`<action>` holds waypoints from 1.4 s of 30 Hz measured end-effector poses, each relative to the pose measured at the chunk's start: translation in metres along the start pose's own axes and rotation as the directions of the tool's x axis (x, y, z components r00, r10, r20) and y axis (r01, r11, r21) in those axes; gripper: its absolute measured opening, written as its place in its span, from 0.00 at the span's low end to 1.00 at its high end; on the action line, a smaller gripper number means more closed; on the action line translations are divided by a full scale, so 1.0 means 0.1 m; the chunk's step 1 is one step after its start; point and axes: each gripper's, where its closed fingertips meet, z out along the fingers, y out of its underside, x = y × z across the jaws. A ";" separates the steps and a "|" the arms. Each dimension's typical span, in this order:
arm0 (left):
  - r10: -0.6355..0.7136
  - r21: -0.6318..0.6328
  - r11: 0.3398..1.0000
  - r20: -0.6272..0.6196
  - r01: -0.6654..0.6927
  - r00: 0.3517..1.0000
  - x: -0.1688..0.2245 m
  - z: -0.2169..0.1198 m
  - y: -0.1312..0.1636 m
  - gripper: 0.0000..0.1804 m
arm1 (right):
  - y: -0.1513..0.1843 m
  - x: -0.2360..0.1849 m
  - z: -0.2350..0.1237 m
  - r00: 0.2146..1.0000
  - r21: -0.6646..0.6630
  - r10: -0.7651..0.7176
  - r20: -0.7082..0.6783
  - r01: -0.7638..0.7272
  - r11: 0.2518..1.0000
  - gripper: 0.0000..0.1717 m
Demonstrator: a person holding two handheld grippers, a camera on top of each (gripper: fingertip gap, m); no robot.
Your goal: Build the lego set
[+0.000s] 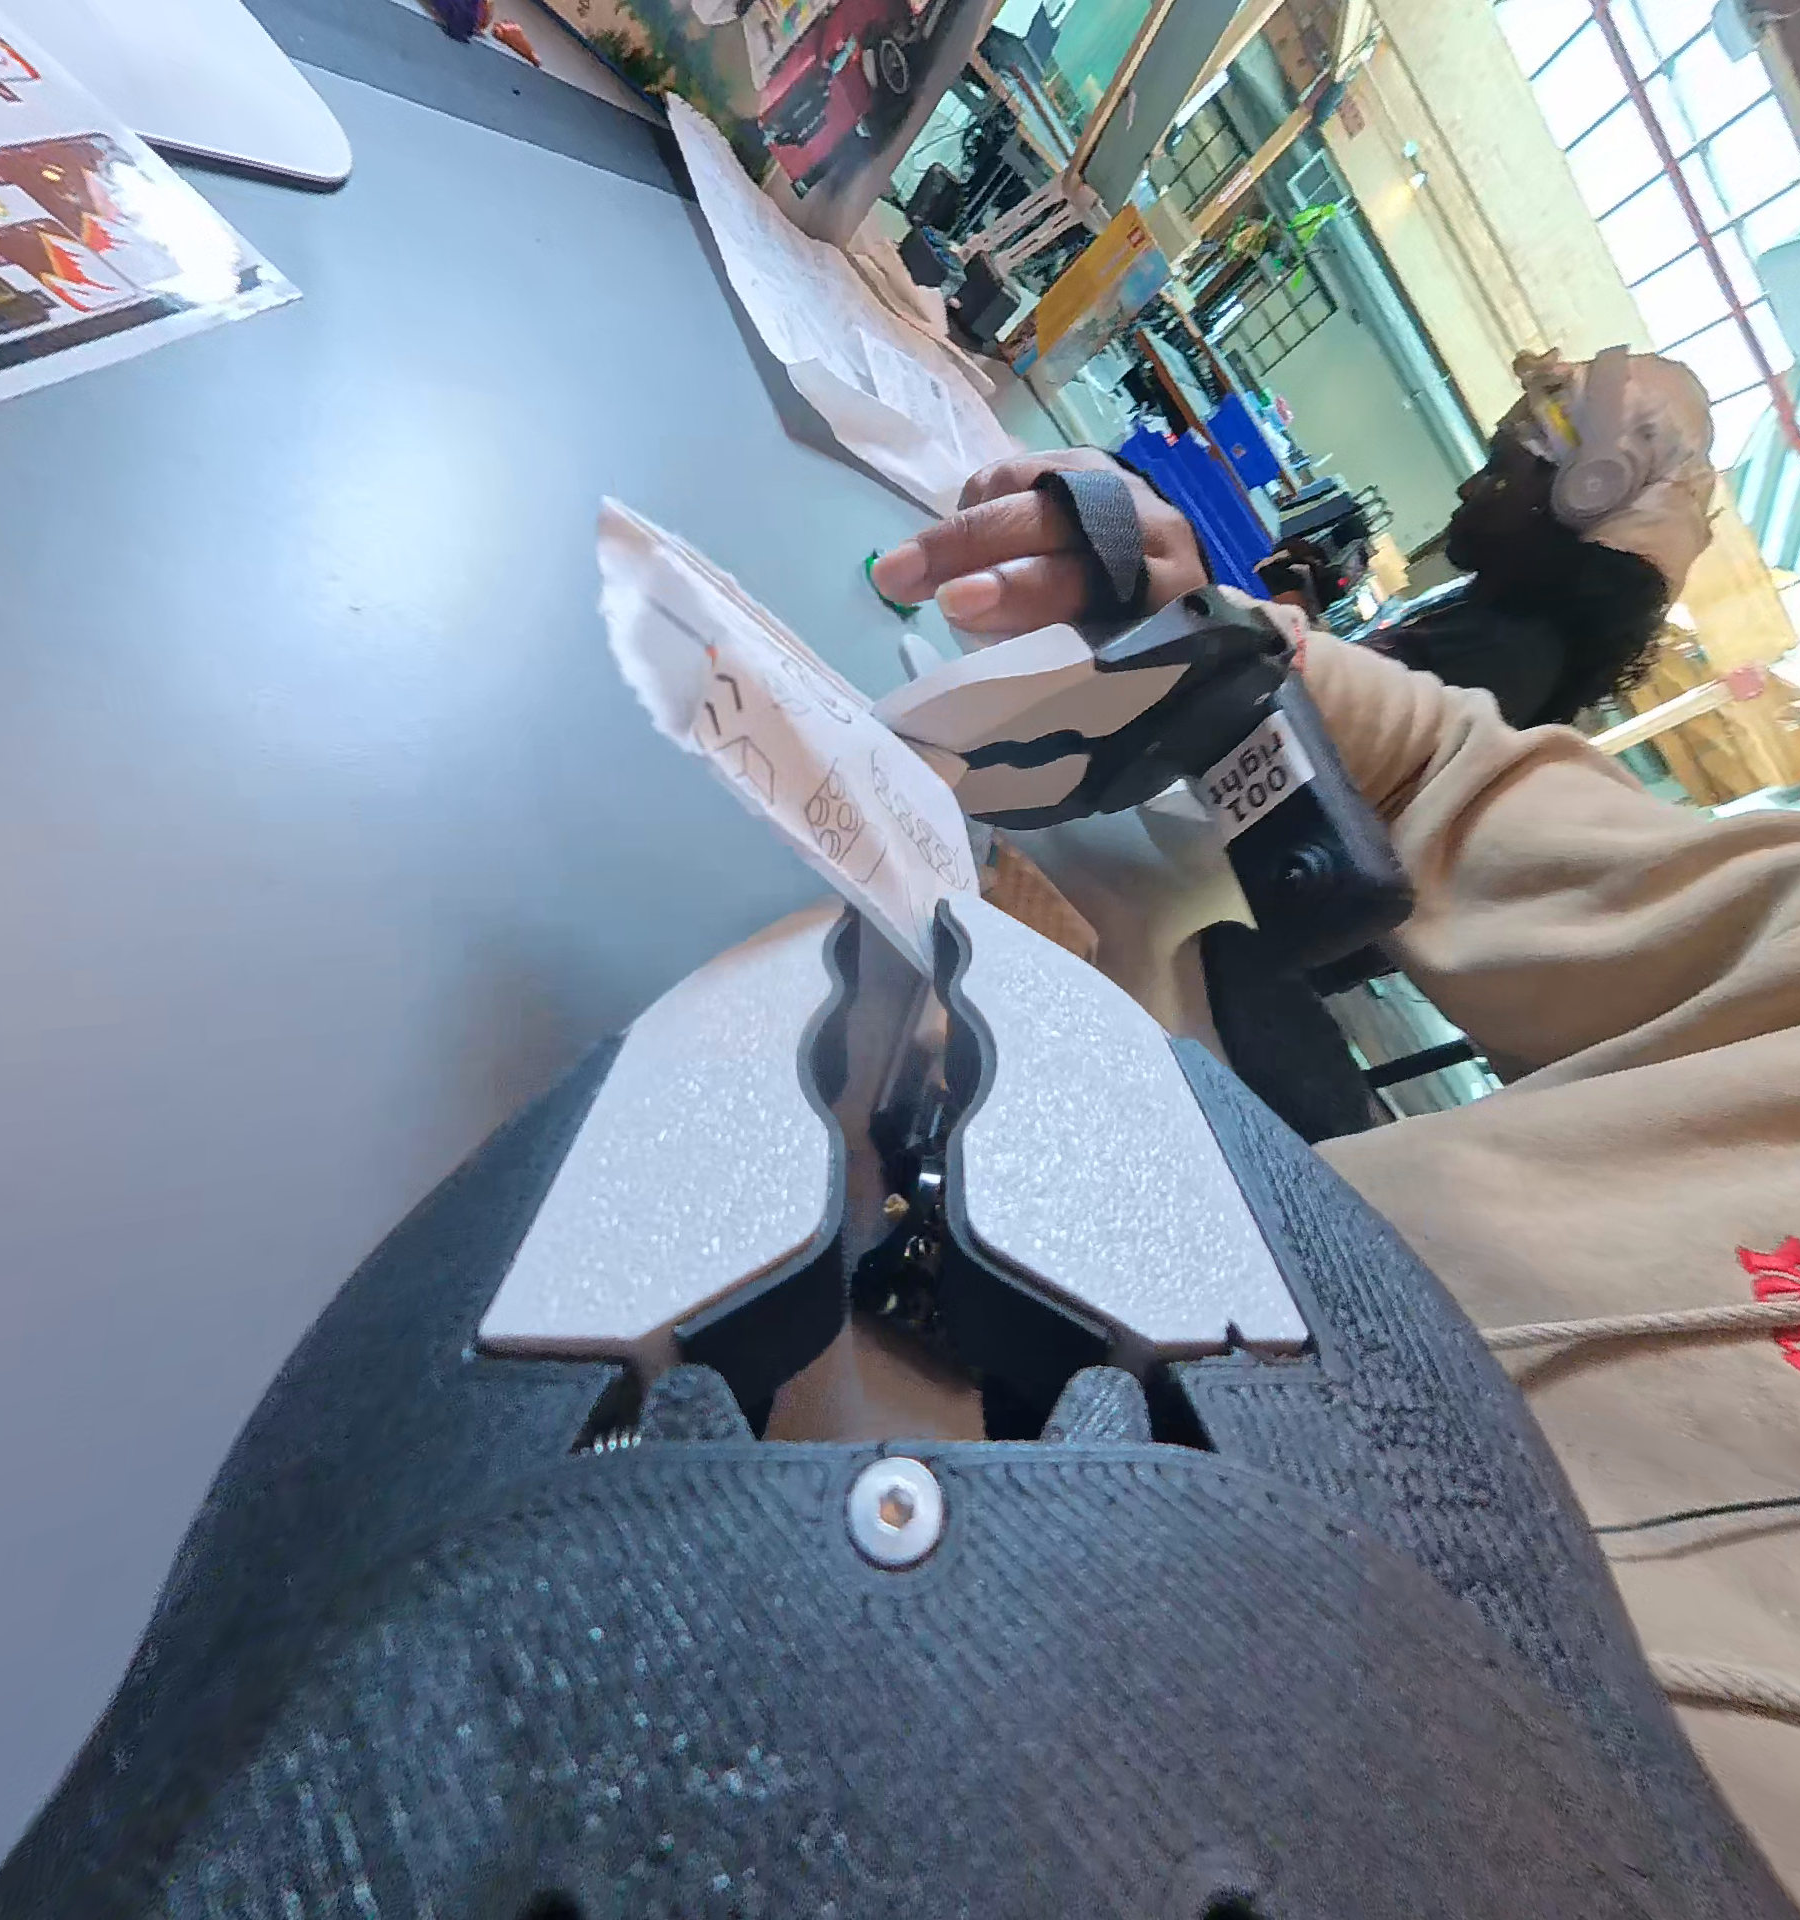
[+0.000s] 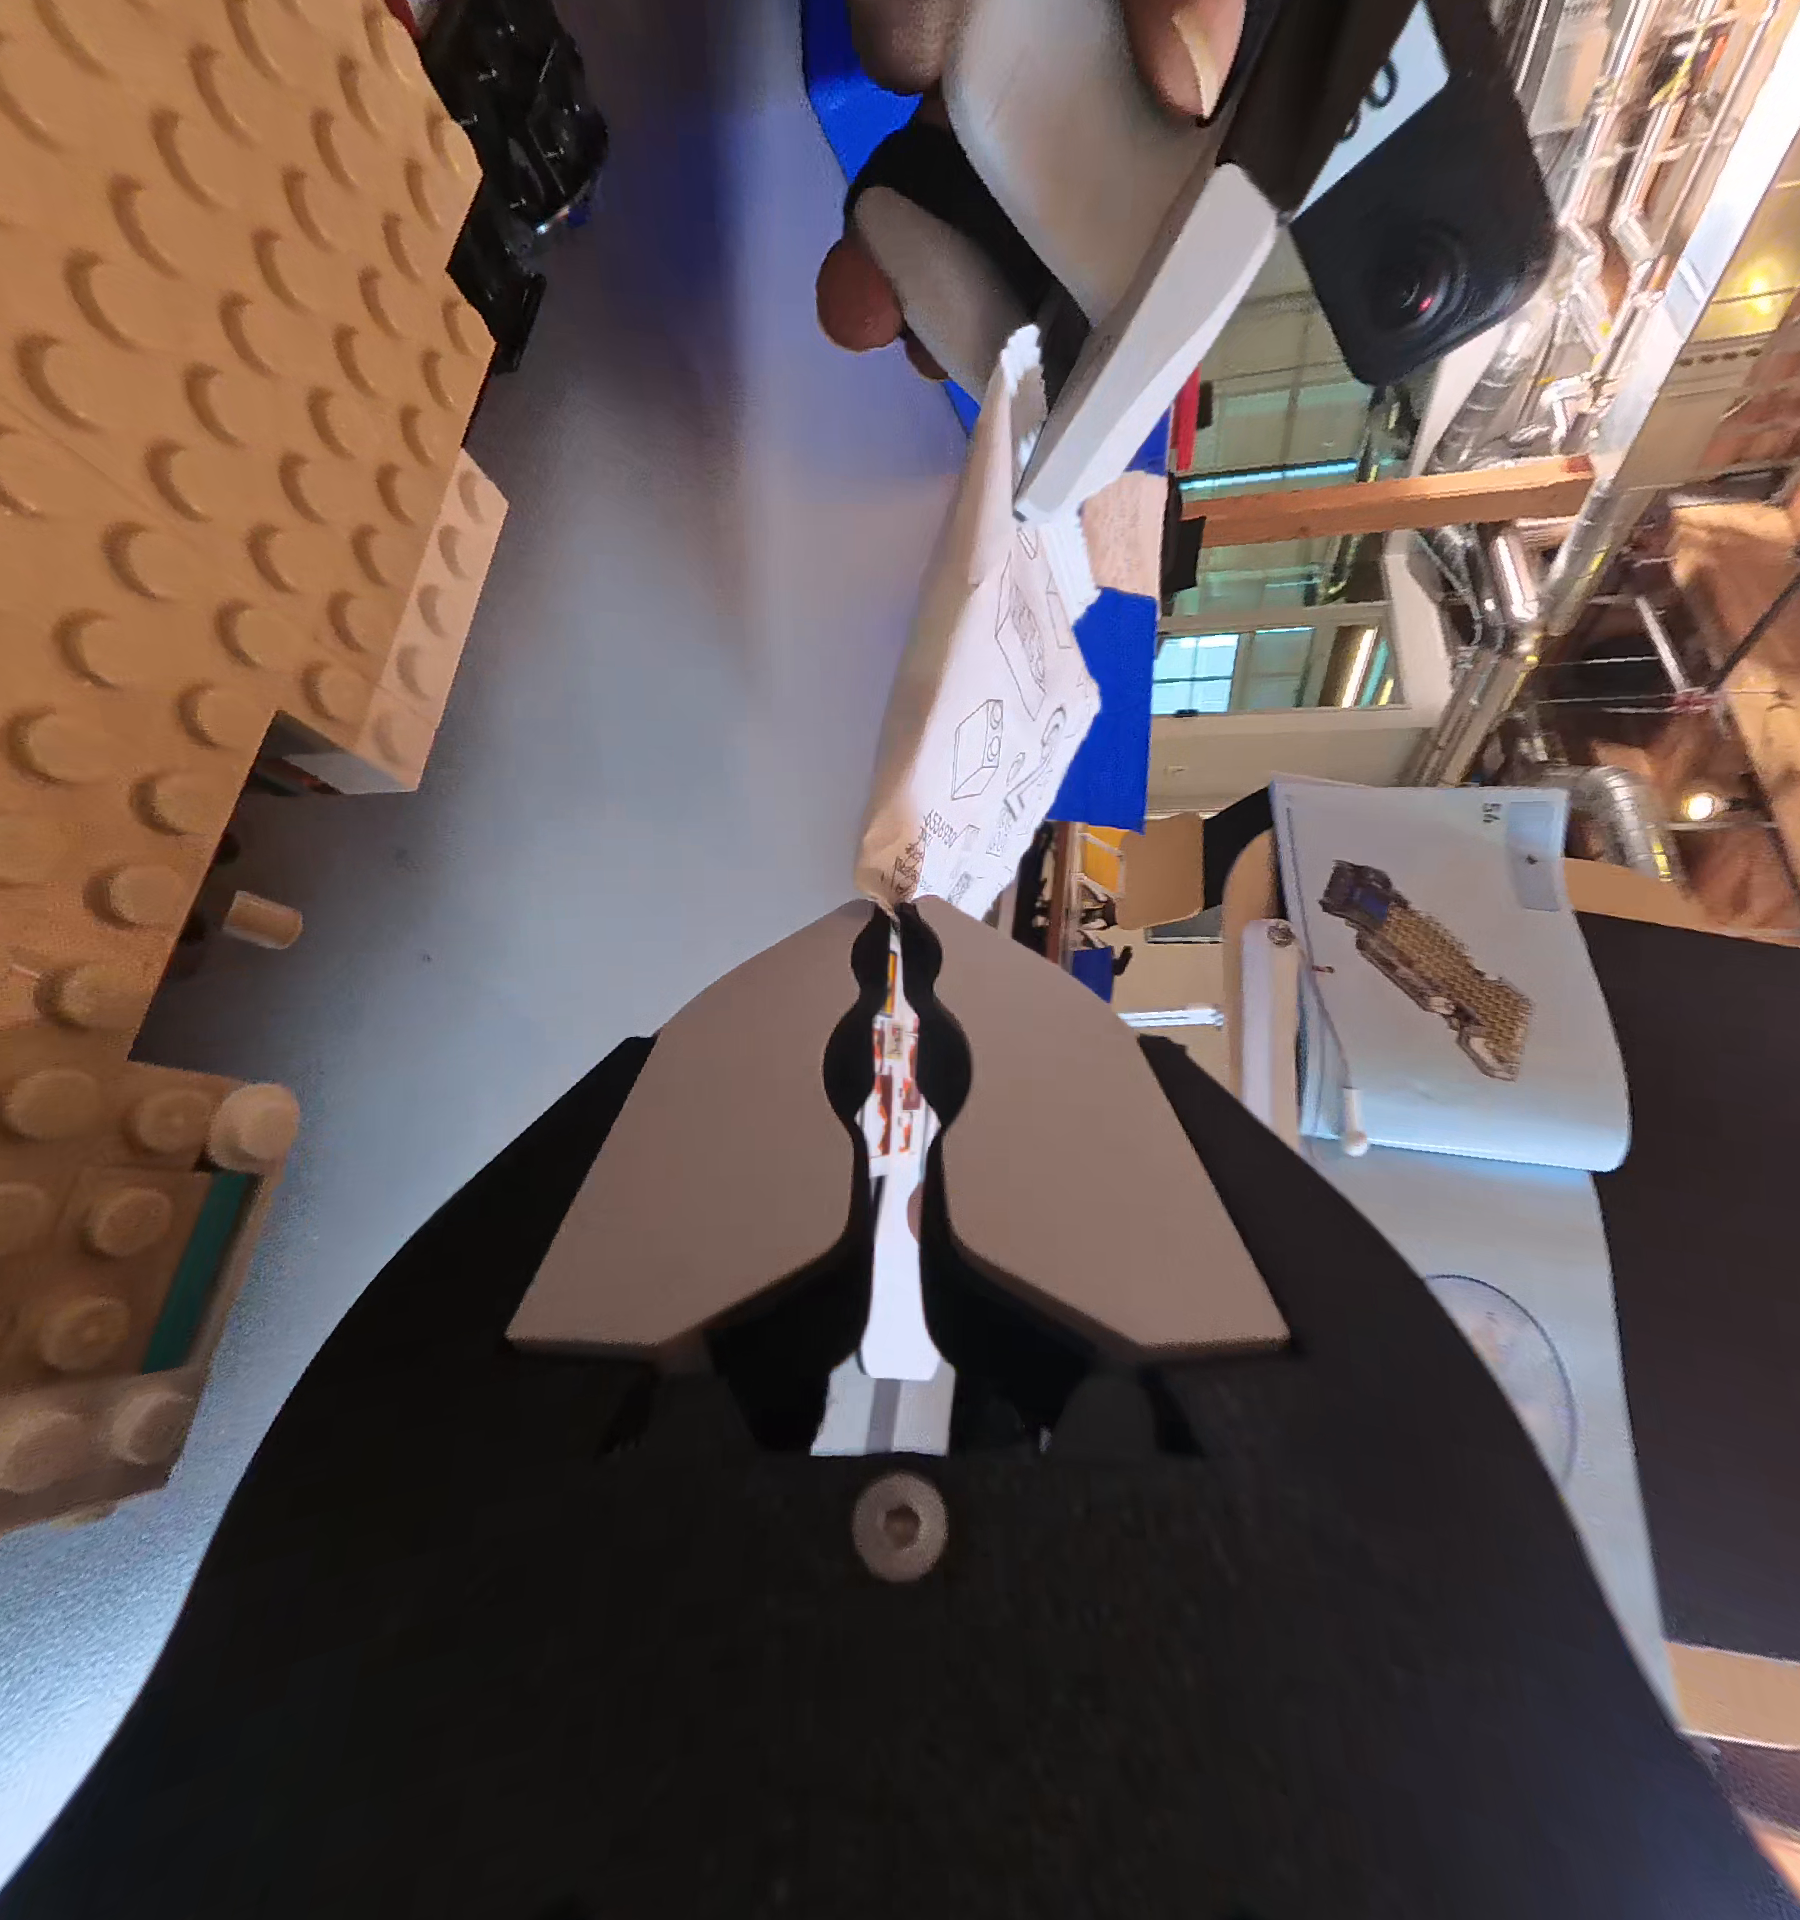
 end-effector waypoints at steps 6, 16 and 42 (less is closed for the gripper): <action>0.183 -0.069 0.983 0.208 -0.172 0.961 -0.20 -0.03 0.06 0.13 | 0.02 -0.12 0.08 0.994 -0.001 0.044 0.100 -0.044 0.999 0.01; 0.383 -0.204 0.923 0.412 -0.326 0.827 -0.42 -0.17 0.16 0.16 | 0.10 -0.12 0.21 0.959 -0.027 0.189 0.212 -0.187 0.982 0.01; 0.538 -0.290 0.842 0.512 -0.454 0.670 -0.51 -0.33 0.11 0.16 | 0.18 0.27 0.45 0.644 -0.093 0.689 0.334 -0.705 0.703 0.00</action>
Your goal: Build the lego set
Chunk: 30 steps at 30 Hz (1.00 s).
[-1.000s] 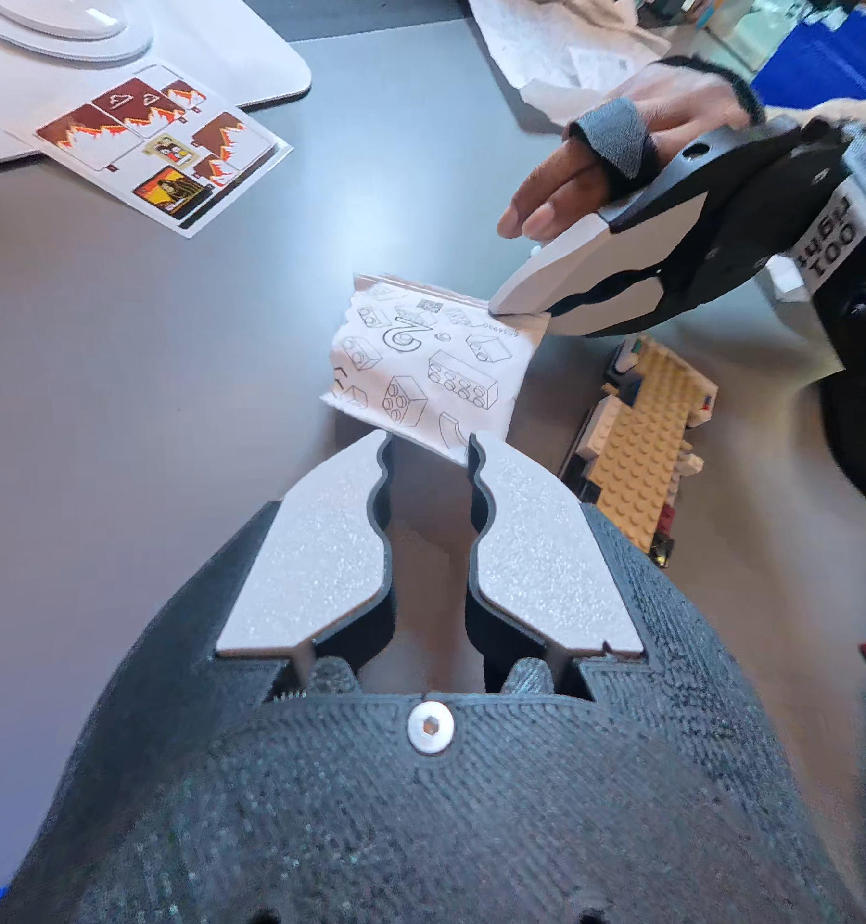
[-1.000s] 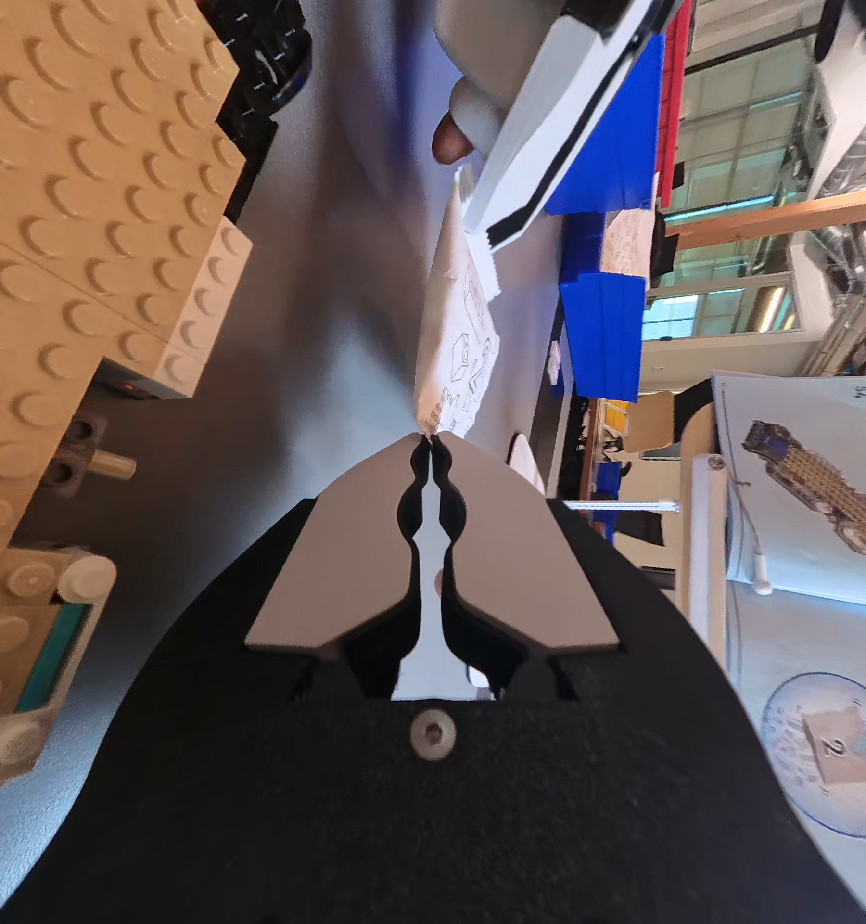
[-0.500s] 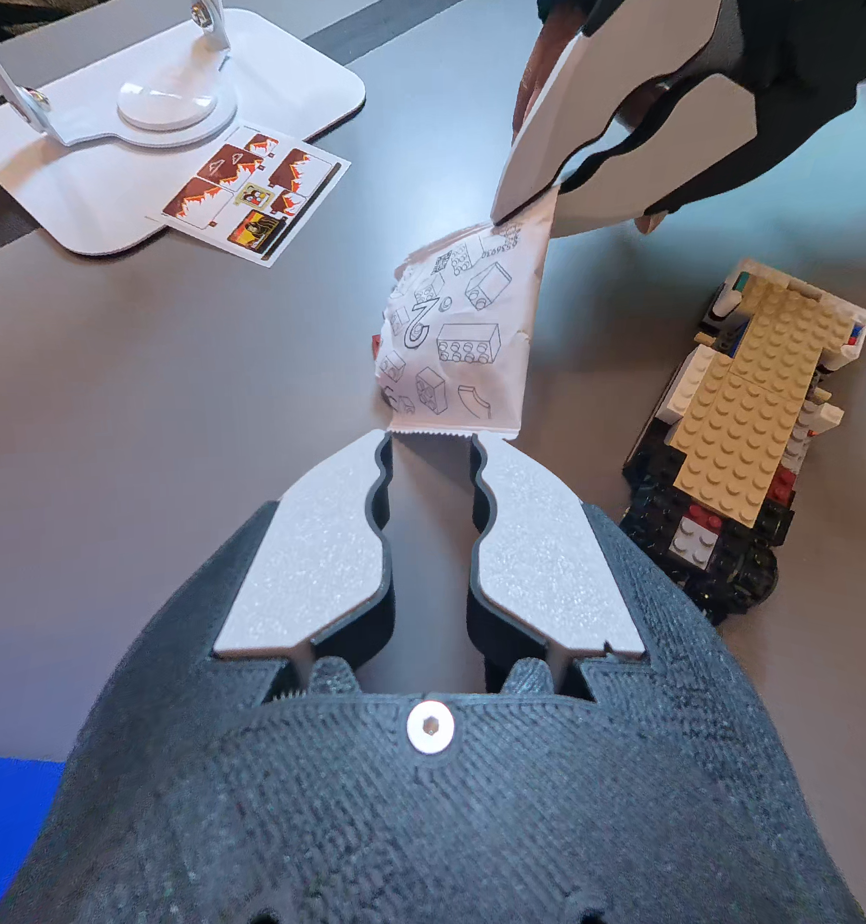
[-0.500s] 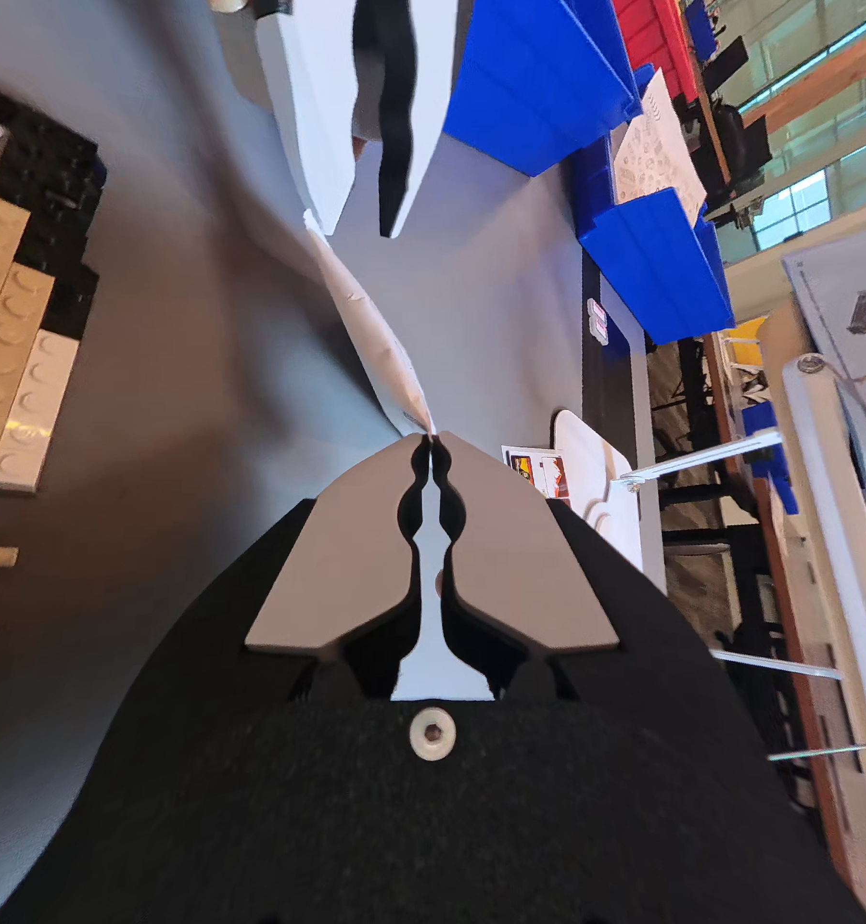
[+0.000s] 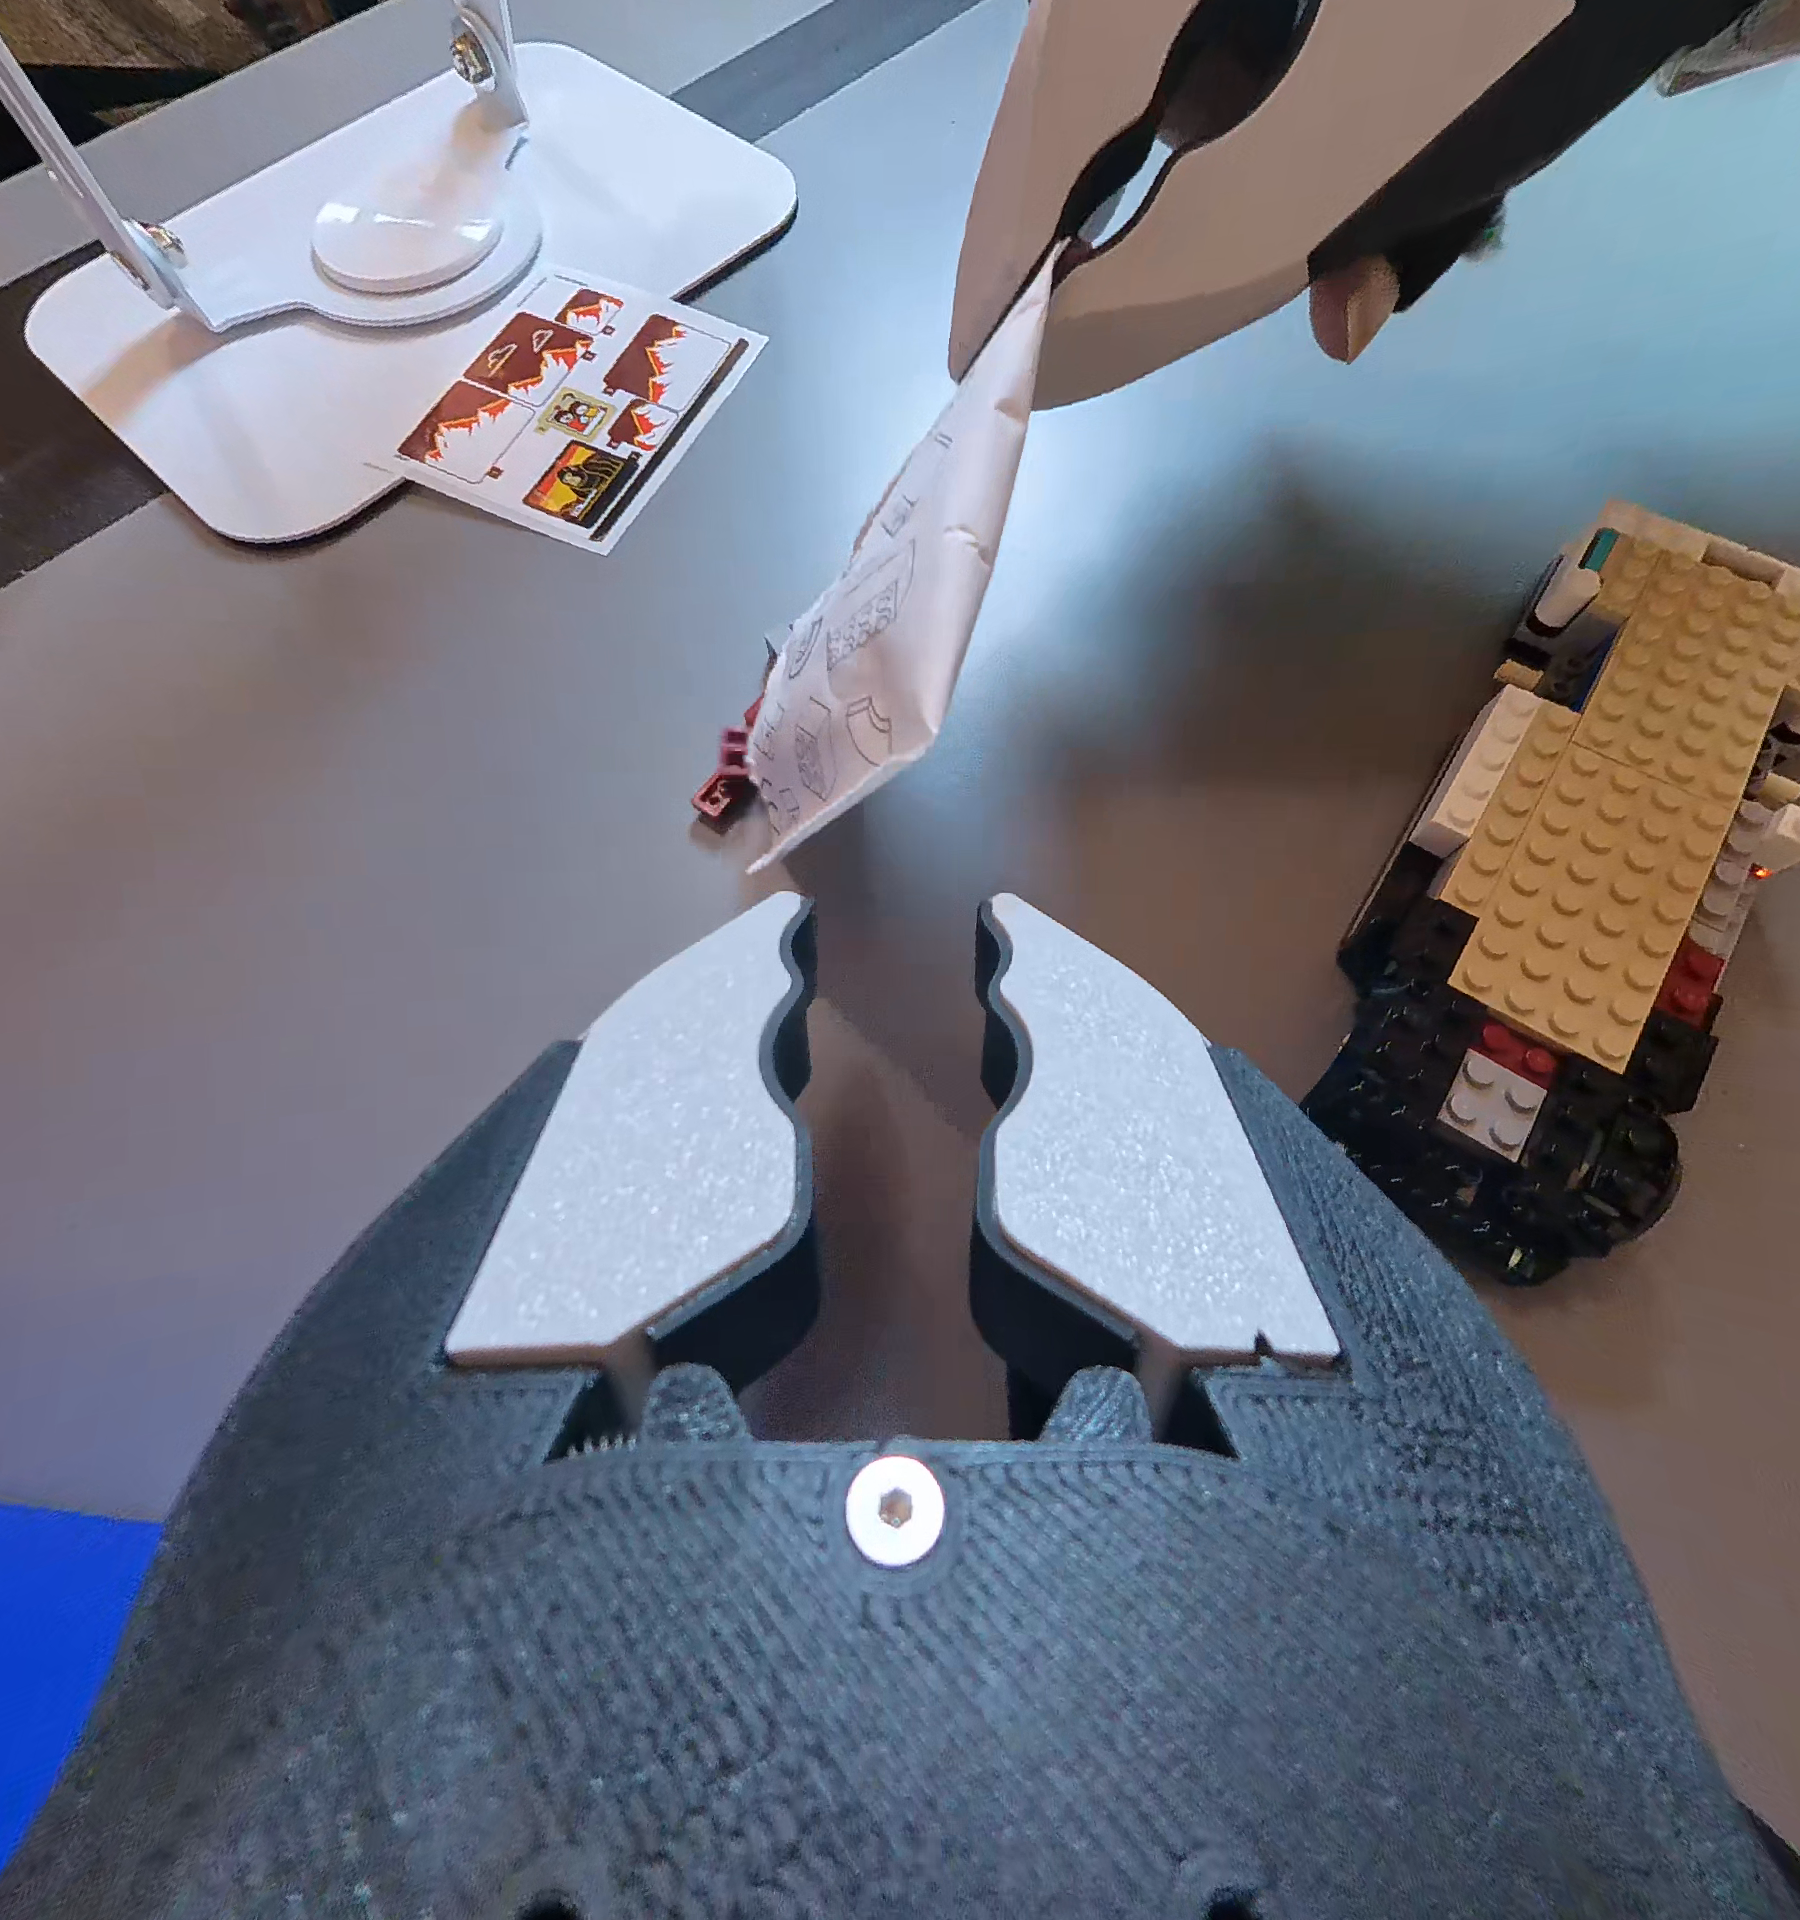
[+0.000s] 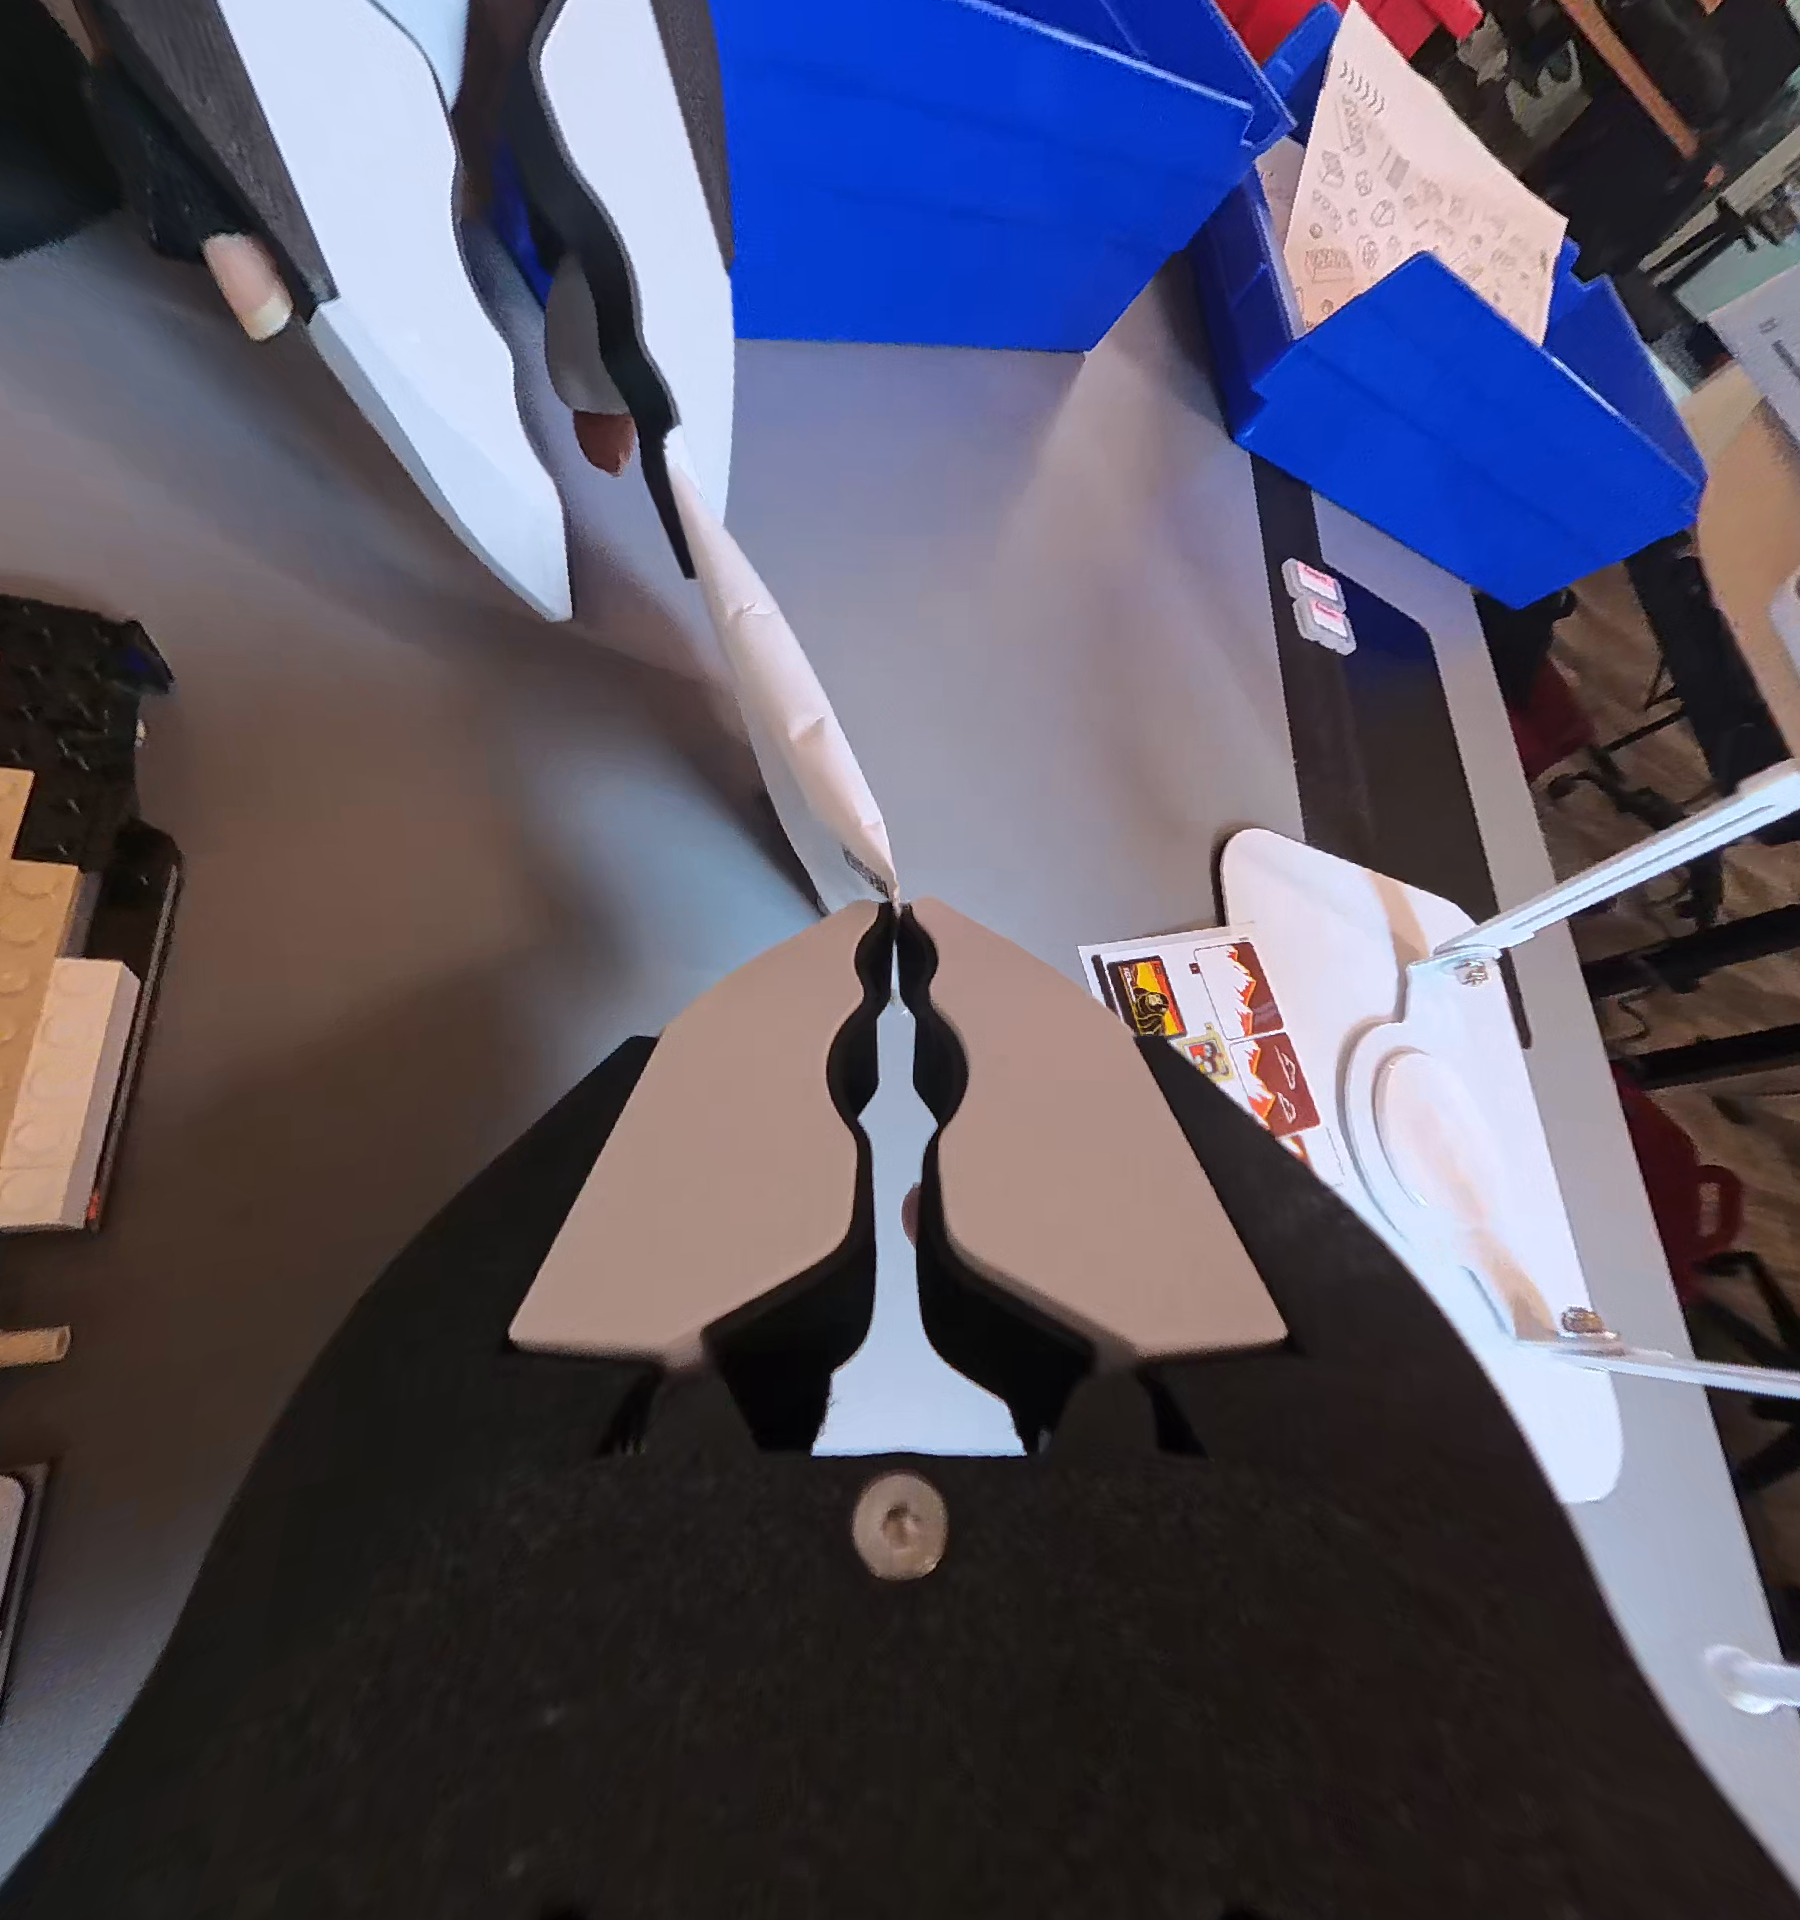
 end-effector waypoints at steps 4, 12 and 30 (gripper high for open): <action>0.008 -0.001 1.000 0.006 -0.008 1.000 0.00 -0.01 0.00 0.16 | -0.06 0.00 -0.01 0.993 0.001 0.094 0.066 -0.095 0.996 0.00; 0.013 0.007 1.000 0.022 -0.013 1.000 -0.01 -0.04 -0.02 0.15 | -0.12 0.05 -0.04 0.920 -0.043 0.354 0.169 -0.352 0.935 0.00; 0.031 -0.010 0.999 0.023 -0.031 0.999 0.01 -0.03 0.04 0.15 | -0.25 0.03 -0.17 0.947 -0.051 0.281 0.154 -0.276 0.960 0.00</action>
